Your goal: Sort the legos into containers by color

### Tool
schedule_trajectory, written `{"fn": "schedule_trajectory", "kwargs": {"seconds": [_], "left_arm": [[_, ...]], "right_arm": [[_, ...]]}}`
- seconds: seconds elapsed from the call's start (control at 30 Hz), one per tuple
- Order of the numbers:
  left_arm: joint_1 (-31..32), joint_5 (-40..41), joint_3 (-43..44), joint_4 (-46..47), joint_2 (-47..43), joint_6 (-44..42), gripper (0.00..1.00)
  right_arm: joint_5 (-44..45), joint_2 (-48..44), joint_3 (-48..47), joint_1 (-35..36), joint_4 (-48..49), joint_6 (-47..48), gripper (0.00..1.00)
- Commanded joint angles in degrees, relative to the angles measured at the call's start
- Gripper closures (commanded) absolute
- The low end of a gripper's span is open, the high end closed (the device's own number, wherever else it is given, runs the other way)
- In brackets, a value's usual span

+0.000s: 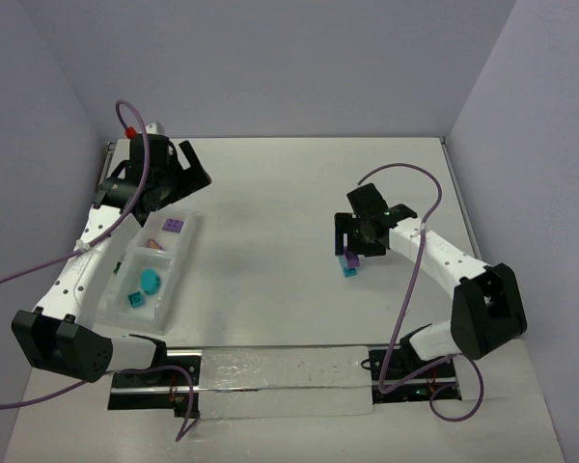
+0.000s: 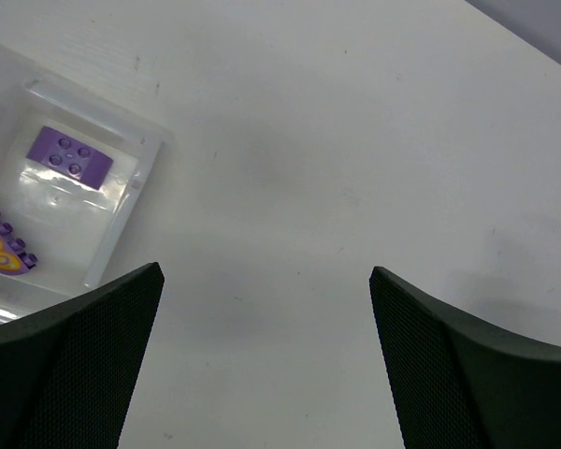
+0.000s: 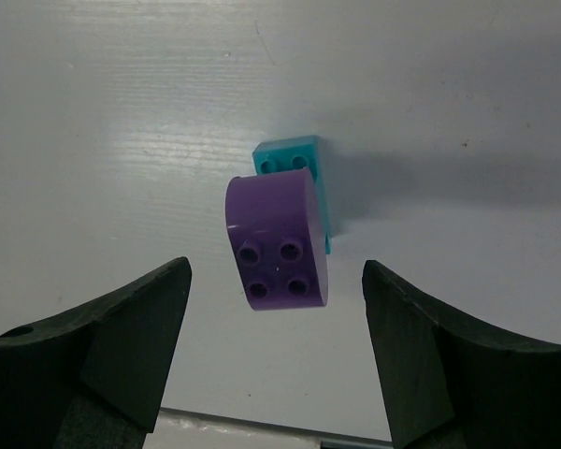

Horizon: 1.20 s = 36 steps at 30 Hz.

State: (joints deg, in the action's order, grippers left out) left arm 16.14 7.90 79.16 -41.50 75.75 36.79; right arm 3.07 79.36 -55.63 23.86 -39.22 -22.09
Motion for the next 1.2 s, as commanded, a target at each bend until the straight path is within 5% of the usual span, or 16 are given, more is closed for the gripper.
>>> {"fn": "schedule_trajectory", "kwargs": {"seconds": [0.0, 0.23, 0.4, 0.47, 0.57, 0.7, 0.93, 1.17], "left_arm": [[0.9, -3.4, 2.7, -1.0, 0.0, -0.8, 0.01], [1.2, -6.0, 2.2, -0.5, 0.2, -0.9, 0.01], [1.2, -7.1, 3.3, -0.5, 0.4, -1.8, 0.01], [1.2, -7.5, 4.2, -1.5, 1.1, -2.2, 0.01], [1.2, -9.9, 4.1, -1.0, 1.1, -2.4, 0.01], [1.2, -17.8, 1.6, 3.9, -0.6, -1.8, 0.02], [1.2, -40.5, -6.2, 16.7, -6.7, -0.9, 0.07], [1.3, -52.4, -14.4, 28.9, -11.1, 3.5, 0.07]], "right_arm": [[3.4, 2.5, -0.1, 0.3, 4.7, 1.7, 0.22], [4.1, 6.7, -0.8, 0.2, 5.7, 1.7, 0.41], [4.8, 6.0, -1.4, 0.3, 4.9, 1.2, 0.69], [4.1, 2.9, -3.9, 0.2, 3.6, 0.6, 0.88], [-0.1, -0.8, -7.0, 0.2, 3.4, -0.8, 1.0], [-23.5, -7.2, -10.3, 0.2, 12.8, -4.8, 1.0], [-47.5, -10.4, -6.9, 0.3, 37.8, -15.8, 1.0], [-50.3, -11.4, -5.0, 0.9, 44.1, -19.2, 1.0]]}}
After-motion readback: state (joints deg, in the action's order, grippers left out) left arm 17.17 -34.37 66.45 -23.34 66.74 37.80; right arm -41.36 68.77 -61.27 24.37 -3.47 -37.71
